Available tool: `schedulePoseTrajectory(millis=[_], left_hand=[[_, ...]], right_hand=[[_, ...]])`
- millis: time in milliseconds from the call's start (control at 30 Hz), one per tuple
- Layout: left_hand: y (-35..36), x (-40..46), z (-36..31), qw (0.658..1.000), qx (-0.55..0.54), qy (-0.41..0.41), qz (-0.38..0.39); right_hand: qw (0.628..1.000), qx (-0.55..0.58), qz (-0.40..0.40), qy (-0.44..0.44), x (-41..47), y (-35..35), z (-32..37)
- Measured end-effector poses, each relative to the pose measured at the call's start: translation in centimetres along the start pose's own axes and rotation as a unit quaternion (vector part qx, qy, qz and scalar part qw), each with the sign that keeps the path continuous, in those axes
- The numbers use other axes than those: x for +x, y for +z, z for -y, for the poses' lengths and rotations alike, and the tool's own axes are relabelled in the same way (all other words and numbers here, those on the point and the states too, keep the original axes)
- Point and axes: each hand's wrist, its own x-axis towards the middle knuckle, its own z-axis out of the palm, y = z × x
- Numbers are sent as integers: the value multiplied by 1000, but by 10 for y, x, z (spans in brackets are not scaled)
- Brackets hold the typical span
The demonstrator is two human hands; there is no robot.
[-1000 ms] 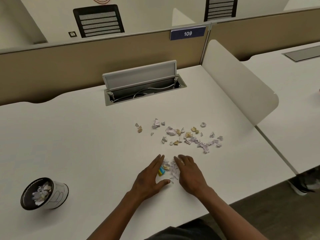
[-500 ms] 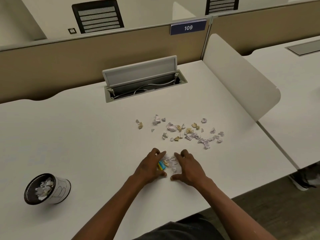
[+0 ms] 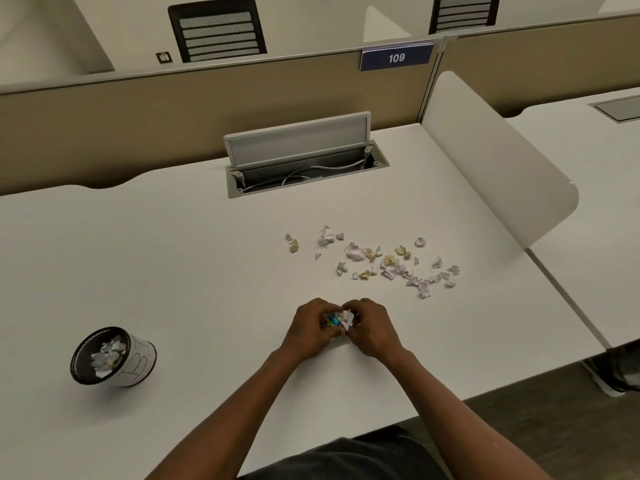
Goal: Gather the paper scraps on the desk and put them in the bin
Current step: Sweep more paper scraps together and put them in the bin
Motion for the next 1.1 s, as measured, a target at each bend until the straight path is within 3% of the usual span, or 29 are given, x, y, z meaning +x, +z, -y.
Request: schedulePoseTrajectory(millis=[233,467,900,1100], left_hand=[[-16,-18,11,986,-154,-64,-27],[-53,-44,22,965,-246,-53,-77],[-160,-123,49,923,-293,-26,-248],[-205,-163,73,917,-254,-22,-308]], right_hand=[[972,225,36,56,1,5,10],[936,340,87,10,4,10,55],[914,336,194,-117,24,49,192],[909,300,249,-149,28,86,259]])
